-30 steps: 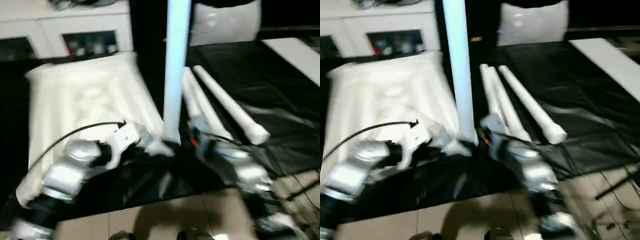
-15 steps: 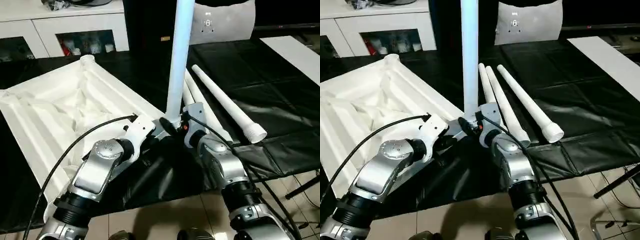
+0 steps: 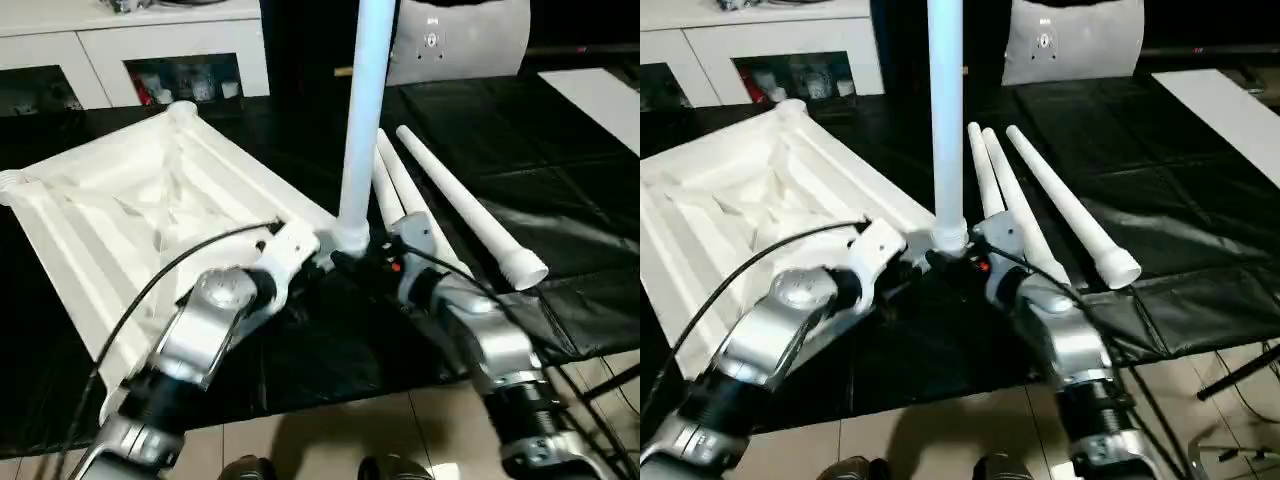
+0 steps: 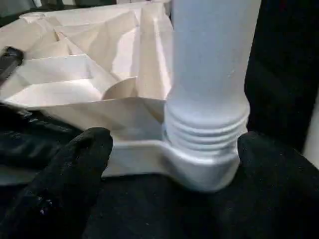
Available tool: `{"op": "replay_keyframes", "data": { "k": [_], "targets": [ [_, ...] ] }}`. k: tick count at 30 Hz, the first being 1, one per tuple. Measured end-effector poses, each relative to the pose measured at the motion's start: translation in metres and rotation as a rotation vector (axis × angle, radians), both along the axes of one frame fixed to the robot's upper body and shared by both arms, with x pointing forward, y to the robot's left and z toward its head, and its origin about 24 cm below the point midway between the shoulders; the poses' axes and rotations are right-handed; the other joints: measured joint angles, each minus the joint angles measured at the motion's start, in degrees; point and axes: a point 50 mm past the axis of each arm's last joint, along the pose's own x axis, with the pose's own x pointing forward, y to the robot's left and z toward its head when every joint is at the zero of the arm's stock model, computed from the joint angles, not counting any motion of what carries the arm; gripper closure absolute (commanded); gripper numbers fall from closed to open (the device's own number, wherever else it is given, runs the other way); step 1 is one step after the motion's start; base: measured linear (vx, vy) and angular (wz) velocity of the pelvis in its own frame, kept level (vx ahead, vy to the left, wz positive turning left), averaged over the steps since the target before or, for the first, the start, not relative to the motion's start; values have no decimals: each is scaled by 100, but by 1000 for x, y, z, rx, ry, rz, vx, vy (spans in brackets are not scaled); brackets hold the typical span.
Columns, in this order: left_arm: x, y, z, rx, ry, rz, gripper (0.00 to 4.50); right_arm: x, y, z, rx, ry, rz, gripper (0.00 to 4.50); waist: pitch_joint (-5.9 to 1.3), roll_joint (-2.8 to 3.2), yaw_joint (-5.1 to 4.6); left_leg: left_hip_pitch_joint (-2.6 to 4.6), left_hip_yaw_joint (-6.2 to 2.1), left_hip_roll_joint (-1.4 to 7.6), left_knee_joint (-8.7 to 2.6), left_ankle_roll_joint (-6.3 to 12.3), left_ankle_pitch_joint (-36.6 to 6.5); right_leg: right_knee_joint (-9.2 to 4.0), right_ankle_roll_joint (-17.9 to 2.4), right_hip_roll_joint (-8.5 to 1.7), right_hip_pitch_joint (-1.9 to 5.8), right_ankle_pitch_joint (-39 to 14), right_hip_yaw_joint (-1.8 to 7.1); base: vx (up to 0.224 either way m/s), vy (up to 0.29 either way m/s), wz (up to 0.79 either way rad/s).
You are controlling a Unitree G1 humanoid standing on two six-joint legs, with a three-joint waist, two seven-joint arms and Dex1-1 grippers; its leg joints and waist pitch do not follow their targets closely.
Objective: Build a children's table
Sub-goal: Rotate leg to tighten, then rotate table base
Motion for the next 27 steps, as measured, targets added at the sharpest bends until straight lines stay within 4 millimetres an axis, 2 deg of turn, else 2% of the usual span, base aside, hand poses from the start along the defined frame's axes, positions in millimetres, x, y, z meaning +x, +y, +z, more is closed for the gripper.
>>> {"op": "replay_keyframes", "data": {
  "k": [7, 12, 15, 16, 18, 20, 22, 24, 26, 27],
  "targets": [
    [26, -1, 3, -6, -26, 111, 450, 0, -18, 21, 10, -67, -60, 5, 0, 8, -27, -5, 1, -1, 1, 6, 1, -4, 3, 0, -4, -1, -3, 0, 0, 0],
    [52, -6, 5, -36, -50, 227, 450, -3, -21, 20, 13, -58, -100, 5, 0, 14, -20, -14, 0, -4, 3, 23, 11, -12, 11, -3, -5, 4, -5, 0, 0, 0],
    [62, -9, 9, -68, -81, 265, 450, -3, -21, 21, 14, -59, -111, 5, -2, 16, -27, -24, 0, -4, 3, 51, 14, -30, 12, -4, -5, 9, -6, 0, 0, 0],
    [65, -9, 11, -80, -87, 266, 423, -3, -20, 20, 17, -57, -113, 1, -6, 23, -22, -29, 0, -4, 2, 58, 10, -38, 12, -4, -5, 9, -8, 0, 0, 0],
    [69, -11, 13, -114, -106, 285, 395, -3, -17, 20, 21, -52, -112, 0, -8, 31, -7, -39, 0, -4, 4, 67, 5, -48, 12, -6, -6, 9, -12, 0, 0, 0],
    [74, -15, 25, -169, -173, 302, 383, -4, -14, 19, 22, -47, -112, 0, -8, 31, 26, -56, -2, -1, 10, 77, -2, -56, 12, -10, -10, 9, -22, 0, 0, 0],
    [83, -15, 45, -199, -251, 313, 352, -8, -12, 18, 21, -50, -114, 0, -11, 36, 80, -58, -2, -3, 16, 86, -7, -59, 12, -15, -10, 9, -23, 0, 0, 0],
    [86, -14, 56, -228, -295, 316, 346, -9, -10, 18, 21, -52, -112, 0, -23, 55, 100, -54, 2, -8, 19, 94, -12, -60, 12, -25, -4, 9, -24, 0, 0, 0],
    [85, -15, 55, -232, -301, 296, 332, -10, -10, 18, 22, -48, -118, 0, -30, 66, 110, -47, 8, -16, 19, 98, -14, -60, 12, -35, 1, 9, -23, 0, 0, 0],
    [84, -15, 53, -230, -295, 291, 310, -11, -10, 17, 23, -44, -120, 0, -30, 65, 115, -47, 8, -16, 22, 98, -13, -59, 13, -36, 2, 9, -24, 0, 0, 0]
  ]
}}
